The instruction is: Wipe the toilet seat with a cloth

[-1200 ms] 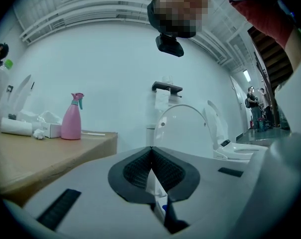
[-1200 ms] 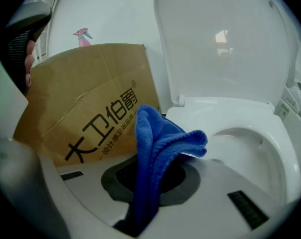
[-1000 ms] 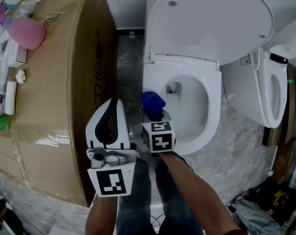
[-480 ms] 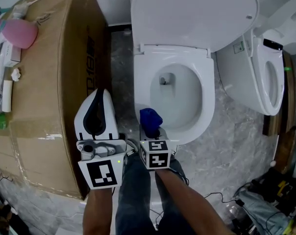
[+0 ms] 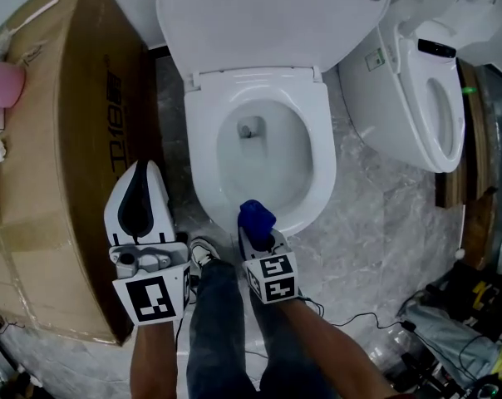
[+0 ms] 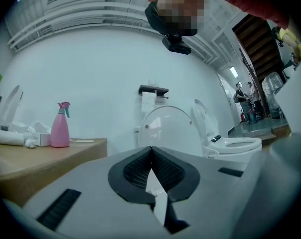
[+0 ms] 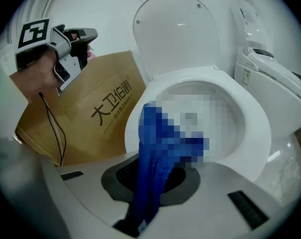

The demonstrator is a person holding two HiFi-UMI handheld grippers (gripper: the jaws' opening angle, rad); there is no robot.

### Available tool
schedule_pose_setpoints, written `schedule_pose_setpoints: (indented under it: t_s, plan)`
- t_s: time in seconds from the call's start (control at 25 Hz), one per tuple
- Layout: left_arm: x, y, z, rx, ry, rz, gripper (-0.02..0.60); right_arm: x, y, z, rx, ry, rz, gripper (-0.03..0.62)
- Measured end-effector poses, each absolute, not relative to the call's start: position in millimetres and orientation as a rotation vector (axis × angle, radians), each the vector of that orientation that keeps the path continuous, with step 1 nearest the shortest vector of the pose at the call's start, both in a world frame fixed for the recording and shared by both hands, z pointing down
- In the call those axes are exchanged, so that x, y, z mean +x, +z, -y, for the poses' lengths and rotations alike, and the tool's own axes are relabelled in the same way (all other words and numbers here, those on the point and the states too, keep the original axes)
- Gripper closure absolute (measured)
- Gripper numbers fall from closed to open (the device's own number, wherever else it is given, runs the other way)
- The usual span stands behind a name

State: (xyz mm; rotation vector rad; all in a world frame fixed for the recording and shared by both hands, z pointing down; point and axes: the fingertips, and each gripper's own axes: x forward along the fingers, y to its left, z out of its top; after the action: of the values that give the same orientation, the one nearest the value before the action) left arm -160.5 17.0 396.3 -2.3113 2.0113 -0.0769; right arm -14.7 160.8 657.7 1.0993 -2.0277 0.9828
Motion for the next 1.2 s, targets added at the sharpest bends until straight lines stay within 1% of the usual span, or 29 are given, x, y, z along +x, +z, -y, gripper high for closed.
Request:
schedule_pose_setpoints:
  t_s: [0.2, 0.56, 0.88, 1.2]
  plan:
    - [-133.6, 402.8, -16.6, -2.343, -0.101, -1.984, 0.566, 34.3, 661.6, -163.1, 1.11, 0.933, 2.006, 0.533]
    - [-86.3, 410.0, -9.7, -2.412, -0.136, -1.918, 0.568, 125.4, 660.2, -141.0, 1.263, 0.897, 1.925, 0.533]
    - [-56.6, 412.2, -1.8, -2.439, -0.155, -1.874, 0.566, 160.3, 661.9, -110.5, 1.34, 0.887, 1.911, 0.533]
    - [-50.5, 414.0, 8.0, -2.442, -0.167, -1.882, 0.566, 181.0, 662.3, -54.1, 1.375, 0.852, 1.915, 0.533]
